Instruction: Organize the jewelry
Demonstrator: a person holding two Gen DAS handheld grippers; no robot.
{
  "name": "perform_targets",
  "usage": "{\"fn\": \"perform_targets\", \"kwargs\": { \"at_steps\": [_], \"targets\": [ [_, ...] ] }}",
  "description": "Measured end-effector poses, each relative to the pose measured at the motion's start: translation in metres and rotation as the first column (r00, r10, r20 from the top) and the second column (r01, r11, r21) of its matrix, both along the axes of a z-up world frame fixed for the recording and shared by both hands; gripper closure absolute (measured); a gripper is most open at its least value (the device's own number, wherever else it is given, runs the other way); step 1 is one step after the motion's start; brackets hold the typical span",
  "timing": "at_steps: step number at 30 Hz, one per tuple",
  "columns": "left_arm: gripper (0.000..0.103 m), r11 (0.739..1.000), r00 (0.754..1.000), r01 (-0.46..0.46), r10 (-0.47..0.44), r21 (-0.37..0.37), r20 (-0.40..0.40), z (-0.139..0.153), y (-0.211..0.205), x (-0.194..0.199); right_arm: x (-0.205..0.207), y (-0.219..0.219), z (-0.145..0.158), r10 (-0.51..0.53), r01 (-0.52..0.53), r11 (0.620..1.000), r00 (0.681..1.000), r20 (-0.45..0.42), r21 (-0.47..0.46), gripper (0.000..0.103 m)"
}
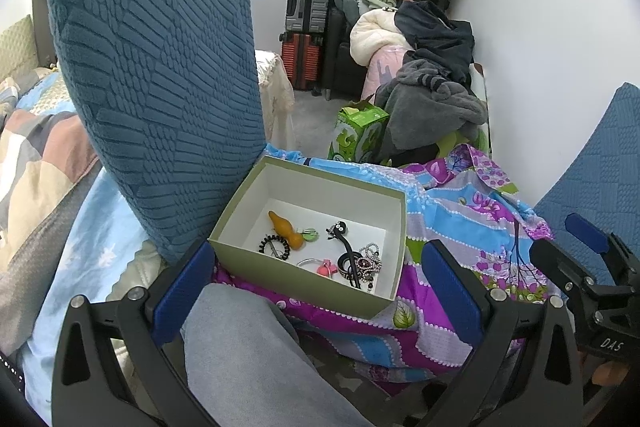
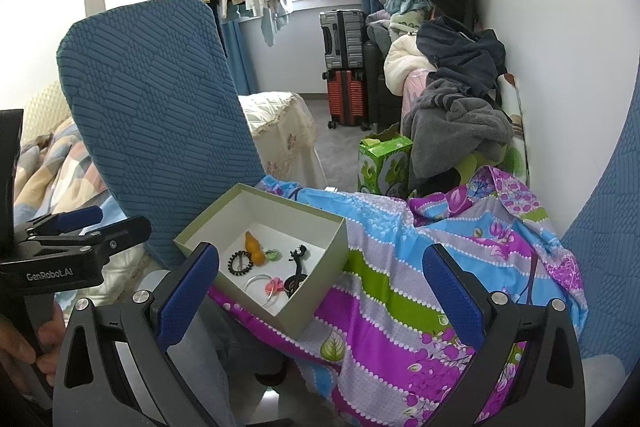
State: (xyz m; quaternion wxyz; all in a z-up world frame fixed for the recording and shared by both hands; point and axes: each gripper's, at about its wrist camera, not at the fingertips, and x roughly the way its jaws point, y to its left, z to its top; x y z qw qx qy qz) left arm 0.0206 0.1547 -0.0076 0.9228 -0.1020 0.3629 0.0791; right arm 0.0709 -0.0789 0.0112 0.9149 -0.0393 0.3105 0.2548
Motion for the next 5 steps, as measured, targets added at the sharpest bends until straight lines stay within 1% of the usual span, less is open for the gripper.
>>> {"fn": "perform_targets", "kwargs": {
  "at_steps": [5],
  "targets": [
    [0.0, 1.0, 1.0, 0.002, -0.002, 0.003, 0.001, -0.001, 0.0035, -0.0019, 0.0005, -0.0009, -0.0007, 0.0, 0.0, 1.0, 1.0, 0.001, -0.001, 0.0]
  ]
}}
